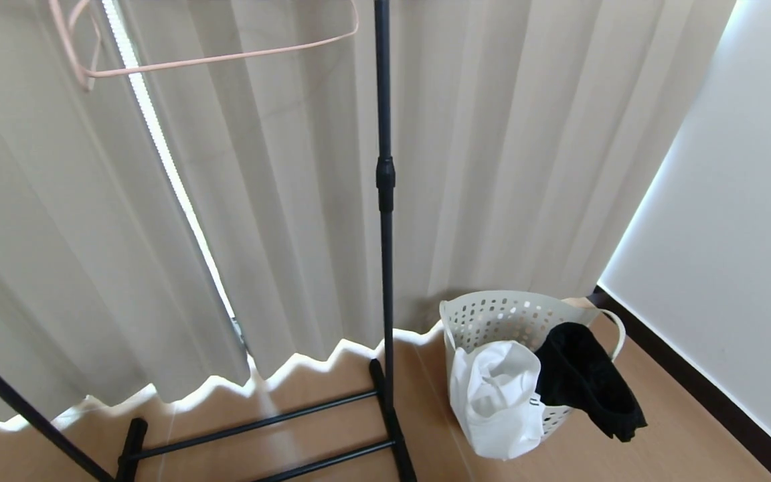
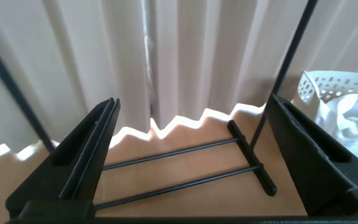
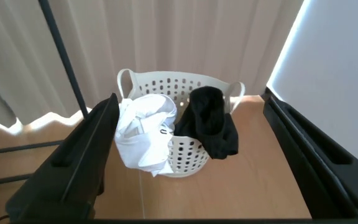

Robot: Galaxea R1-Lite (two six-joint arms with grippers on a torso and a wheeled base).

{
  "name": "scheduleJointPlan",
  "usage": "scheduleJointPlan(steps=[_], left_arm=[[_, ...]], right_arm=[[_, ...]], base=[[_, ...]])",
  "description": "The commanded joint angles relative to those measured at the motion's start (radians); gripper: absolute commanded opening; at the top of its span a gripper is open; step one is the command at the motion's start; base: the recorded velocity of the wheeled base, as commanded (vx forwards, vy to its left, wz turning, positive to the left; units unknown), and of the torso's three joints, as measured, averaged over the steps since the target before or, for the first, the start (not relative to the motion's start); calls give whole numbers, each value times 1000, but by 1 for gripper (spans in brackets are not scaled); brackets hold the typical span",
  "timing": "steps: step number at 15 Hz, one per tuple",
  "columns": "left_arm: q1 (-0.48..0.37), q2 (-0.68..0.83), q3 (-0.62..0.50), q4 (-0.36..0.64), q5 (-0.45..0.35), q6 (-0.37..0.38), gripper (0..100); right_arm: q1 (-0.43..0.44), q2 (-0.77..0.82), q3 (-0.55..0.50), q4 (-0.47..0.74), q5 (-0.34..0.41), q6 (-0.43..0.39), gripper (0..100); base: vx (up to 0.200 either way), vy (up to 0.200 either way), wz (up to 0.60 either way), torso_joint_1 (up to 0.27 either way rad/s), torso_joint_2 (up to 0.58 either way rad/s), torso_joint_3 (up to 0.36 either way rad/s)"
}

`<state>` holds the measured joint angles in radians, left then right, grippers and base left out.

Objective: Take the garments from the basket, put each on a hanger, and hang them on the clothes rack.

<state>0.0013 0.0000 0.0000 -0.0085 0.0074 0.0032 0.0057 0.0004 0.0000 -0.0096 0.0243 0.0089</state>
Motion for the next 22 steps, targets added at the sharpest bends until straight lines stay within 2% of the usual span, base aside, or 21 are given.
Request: scheduleJointPlan(steps=[1,13,22], left_arm=[[0,0,0,-1,2,0,100],[2,0,0,-1,0,-6,100],[0,0,0,-1,5,-8,100]], right_arm=[[0,0,0,0,0,0,100],[0,0,0,-1,2,-3,100],[0,0,0,-1,2,-3,100]], base=[[0,0,0,0,0,0],[0,0,-50,0,1,0],[0,0,0,4,1,-176]])
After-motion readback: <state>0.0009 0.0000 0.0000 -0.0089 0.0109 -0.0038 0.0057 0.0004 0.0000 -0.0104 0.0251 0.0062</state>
